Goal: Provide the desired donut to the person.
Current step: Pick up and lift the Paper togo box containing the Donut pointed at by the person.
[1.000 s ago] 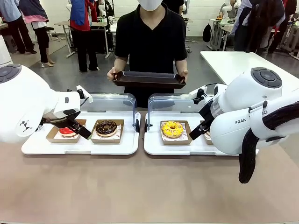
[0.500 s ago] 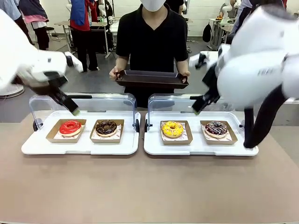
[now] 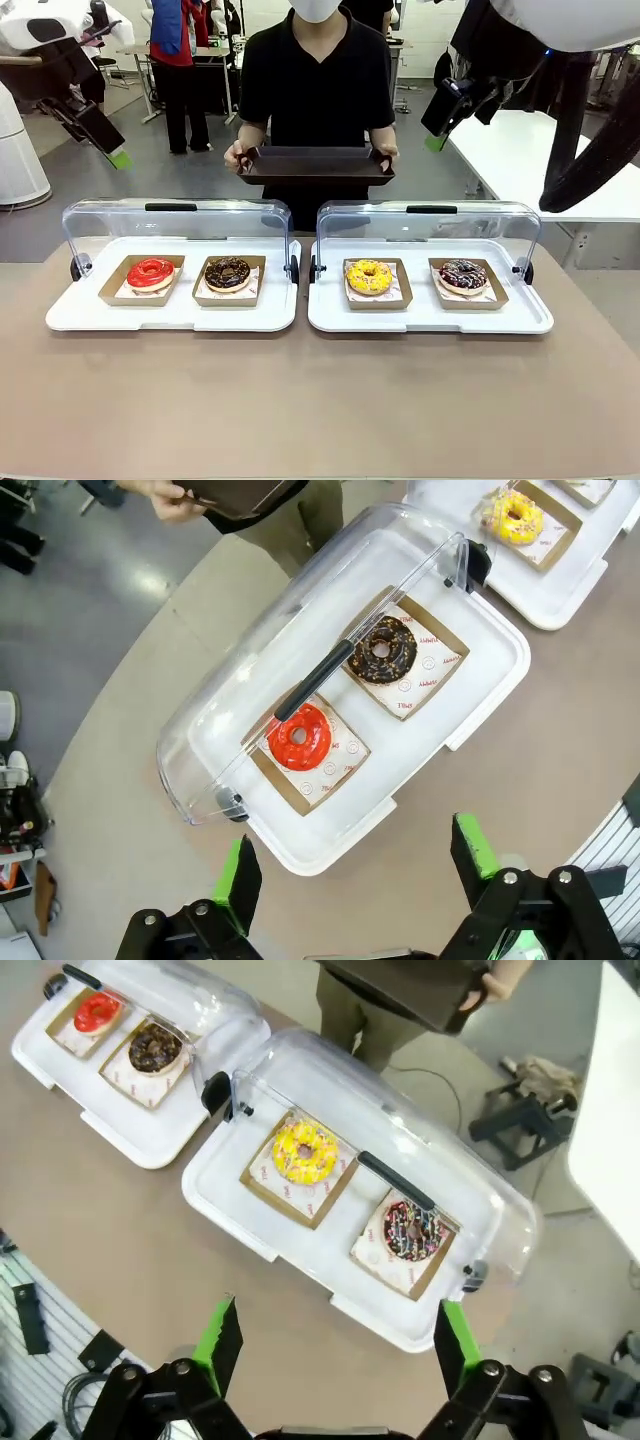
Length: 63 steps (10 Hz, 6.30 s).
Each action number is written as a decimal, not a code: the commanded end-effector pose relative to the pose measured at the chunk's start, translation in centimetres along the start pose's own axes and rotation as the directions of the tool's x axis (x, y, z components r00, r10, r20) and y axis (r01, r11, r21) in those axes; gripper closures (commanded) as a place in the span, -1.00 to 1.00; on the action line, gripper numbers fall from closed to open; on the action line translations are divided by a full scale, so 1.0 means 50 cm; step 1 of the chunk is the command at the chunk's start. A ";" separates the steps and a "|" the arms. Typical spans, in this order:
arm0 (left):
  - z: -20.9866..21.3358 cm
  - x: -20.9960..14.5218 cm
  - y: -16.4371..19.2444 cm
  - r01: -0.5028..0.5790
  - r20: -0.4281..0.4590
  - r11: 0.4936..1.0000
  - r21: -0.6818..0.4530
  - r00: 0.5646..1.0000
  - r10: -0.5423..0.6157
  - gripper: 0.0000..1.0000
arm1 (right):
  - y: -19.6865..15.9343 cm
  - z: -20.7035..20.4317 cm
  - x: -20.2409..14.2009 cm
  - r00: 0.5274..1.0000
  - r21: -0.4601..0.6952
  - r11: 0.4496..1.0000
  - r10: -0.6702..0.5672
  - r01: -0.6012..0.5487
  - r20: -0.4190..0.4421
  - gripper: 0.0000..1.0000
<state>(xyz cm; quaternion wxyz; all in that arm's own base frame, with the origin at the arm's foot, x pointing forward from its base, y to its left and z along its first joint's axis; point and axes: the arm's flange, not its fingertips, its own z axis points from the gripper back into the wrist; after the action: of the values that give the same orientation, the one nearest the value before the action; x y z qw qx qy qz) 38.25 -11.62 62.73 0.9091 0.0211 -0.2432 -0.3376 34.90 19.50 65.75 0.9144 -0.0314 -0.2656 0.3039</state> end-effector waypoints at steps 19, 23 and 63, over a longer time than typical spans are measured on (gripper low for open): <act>-0.047 -0.285 0.414 0.450 0.713 0.711 -0.540 0.693 0.103 -1.00 | -0.600 -0.009 -0.411 0.881 0.718 0.683 -0.252 -0.132 0.401 -1.00; -0.037 -0.299 0.426 0.408 0.665 0.741 -0.533 0.743 0.070 -1.00 | -0.613 0.017 -0.459 0.883 0.701 0.703 -0.247 -0.120 0.399 -1.00; -0.082 -0.037 0.058 0.807 0.235 0.424 -0.411 0.544 -0.805 -1.00 | -0.629 0.032 -0.450 0.883 0.702 0.704 -0.259 -0.104 0.391 -1.00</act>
<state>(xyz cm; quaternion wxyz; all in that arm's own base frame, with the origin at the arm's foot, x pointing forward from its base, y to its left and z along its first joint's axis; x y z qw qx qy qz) 40.50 -6.68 63.32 0.6242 -0.1759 -0.1599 -0.7443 35.89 -19.06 63.52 0.7839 0.3981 -0.3318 0.3419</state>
